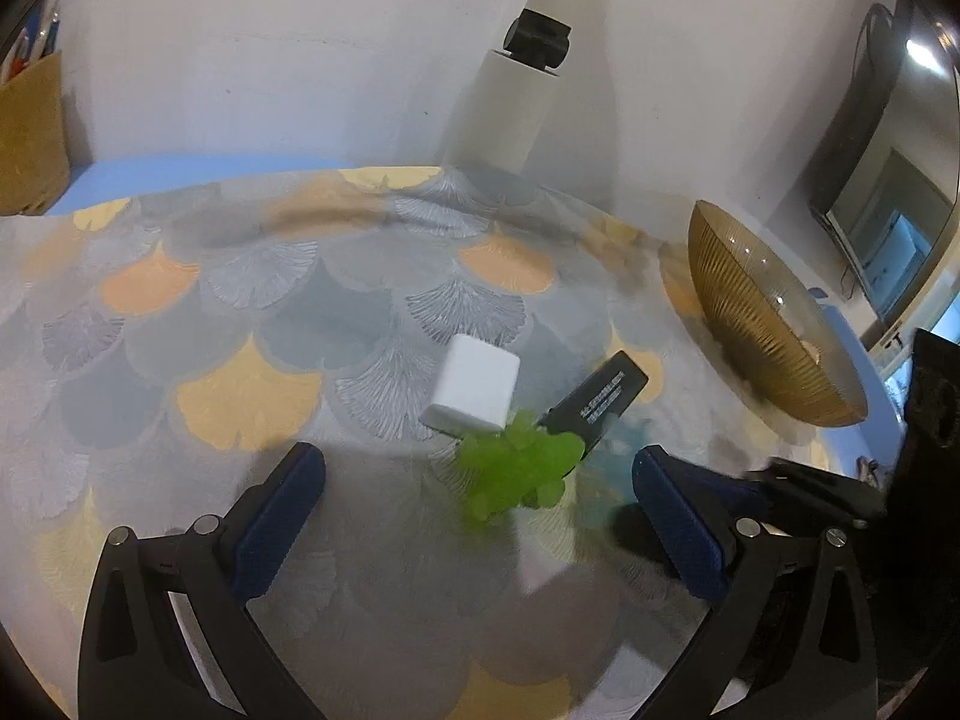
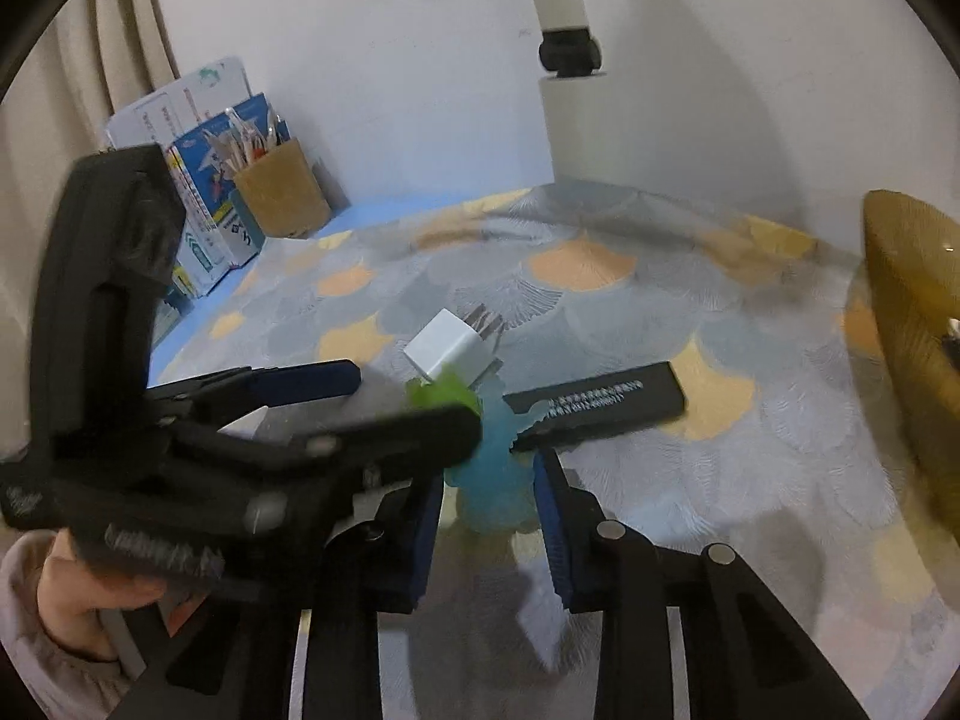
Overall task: Organize rigid objects
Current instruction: 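Move both open grippers back to the remaining items on the cloth, then grasp the green toy with the left gripper while the right grasps the blue figure, then carry the green toy and blue figure over the amber bowl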
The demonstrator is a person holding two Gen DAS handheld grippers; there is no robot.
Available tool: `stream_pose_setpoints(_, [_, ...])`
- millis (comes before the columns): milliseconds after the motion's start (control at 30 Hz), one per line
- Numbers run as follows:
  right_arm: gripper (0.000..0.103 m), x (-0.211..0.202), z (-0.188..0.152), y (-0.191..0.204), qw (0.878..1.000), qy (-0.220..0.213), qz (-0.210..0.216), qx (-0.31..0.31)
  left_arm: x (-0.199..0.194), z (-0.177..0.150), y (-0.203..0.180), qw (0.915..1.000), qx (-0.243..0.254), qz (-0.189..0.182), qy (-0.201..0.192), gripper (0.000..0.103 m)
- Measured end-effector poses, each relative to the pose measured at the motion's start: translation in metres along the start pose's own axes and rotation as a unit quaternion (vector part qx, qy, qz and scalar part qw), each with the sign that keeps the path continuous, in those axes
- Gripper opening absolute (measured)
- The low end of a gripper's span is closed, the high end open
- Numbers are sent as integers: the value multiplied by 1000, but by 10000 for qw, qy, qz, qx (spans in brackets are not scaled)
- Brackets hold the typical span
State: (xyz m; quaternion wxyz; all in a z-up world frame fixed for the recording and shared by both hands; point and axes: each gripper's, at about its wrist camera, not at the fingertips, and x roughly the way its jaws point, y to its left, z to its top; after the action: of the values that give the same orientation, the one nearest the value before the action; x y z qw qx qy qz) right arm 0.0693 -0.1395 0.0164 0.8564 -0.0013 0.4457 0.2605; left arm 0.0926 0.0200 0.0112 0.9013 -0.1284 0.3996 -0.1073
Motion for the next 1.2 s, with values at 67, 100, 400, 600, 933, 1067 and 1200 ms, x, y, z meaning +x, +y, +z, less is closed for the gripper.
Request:
stream_pose_setpoints(67, [30,-10,-8,-3,9999,-57,-123,9,2,0,-4,9999,45,146,30,102])
stream_pose_setpoints(100, [30,-16,-12,-7,9997,-82,-237,44,4,0,-7,9996,99,243,58,102])
stream_pose_setpoints(400, [30,-45,-29,-50,9947,-295,-466,867,6,-2,-20,9960,488,740,89,37])
stream_pose_setpoints(600, [30,-51,-29,-50,9944,-333,-433,901,-5,-5,-17,9968,463,645,-106,37])
stream_pose_setpoints(933, [30,-64,-31,-33,9956,-685,-429,482,-34,-11,-36,9892,846,801,-892,37])
stream_pose_setpoints(1067, [30,-77,-34,-32,9930,-1032,-284,508,-39,-12,-41,9871,913,736,-1086,37])
stream_pose_setpoints(1200, [30,-89,-37,-31,9899,-1335,-71,482,-41,-11,-38,9877,854,652,-1137,37])
